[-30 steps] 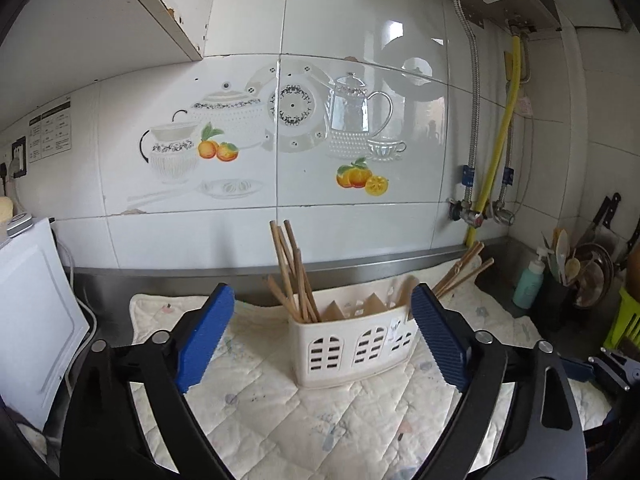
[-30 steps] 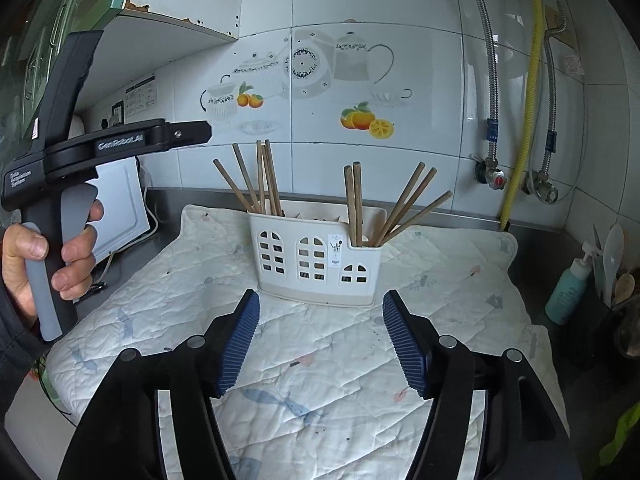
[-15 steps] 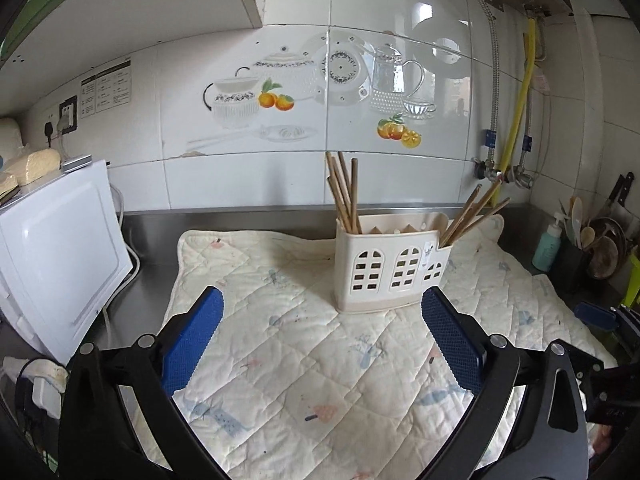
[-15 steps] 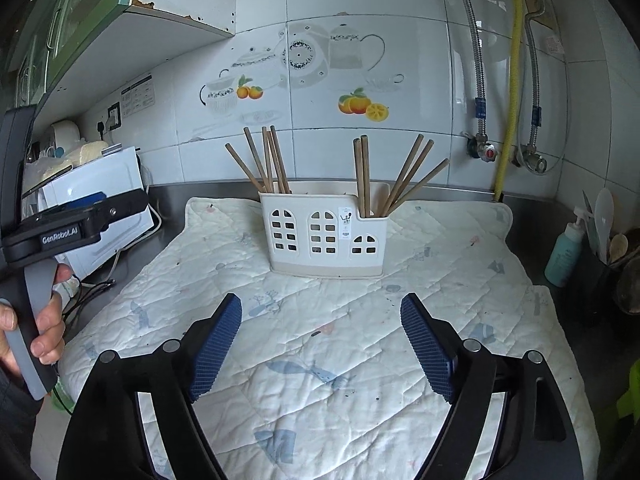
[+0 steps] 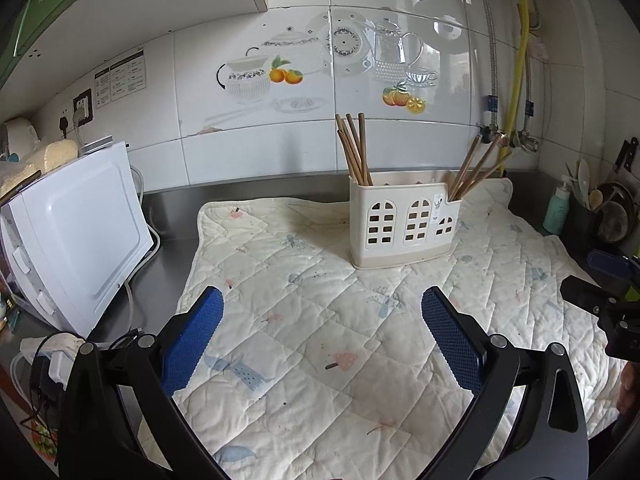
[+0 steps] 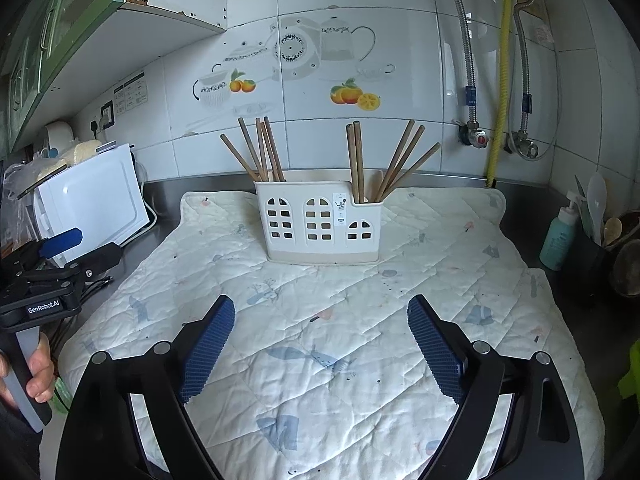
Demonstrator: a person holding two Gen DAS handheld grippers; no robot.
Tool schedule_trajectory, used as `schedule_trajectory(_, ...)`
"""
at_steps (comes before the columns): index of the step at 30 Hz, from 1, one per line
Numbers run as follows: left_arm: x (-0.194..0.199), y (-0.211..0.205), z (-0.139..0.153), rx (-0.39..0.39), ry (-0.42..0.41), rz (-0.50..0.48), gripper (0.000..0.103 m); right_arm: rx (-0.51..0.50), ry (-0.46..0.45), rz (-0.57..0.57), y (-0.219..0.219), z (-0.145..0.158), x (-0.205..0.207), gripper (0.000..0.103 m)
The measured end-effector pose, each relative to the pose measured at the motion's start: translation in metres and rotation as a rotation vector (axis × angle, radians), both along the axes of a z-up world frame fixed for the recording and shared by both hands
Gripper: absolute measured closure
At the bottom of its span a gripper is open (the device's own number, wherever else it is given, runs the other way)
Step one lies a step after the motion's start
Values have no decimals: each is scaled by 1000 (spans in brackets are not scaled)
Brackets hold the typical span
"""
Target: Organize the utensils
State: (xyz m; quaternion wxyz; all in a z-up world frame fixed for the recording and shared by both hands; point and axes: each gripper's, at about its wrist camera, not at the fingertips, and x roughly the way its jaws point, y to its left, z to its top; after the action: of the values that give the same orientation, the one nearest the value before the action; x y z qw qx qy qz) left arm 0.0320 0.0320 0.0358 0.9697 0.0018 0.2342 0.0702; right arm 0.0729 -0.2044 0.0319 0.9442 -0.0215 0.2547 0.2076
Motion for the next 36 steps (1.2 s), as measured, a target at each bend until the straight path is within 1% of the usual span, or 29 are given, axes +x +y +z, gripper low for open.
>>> schedule_trajectory(8,-4,1,-4,-27,-3,-16,5,-3,7,-10,0,-3,1,16)
schedule_trajectory(16,-7,6,-8,-40,8,2,5,-9,13,-8,1,-6,0,15)
schedule_trajectory(36,-10,7,-13,-50,23,15,5,-12,20,-2,5,-8,1,14)
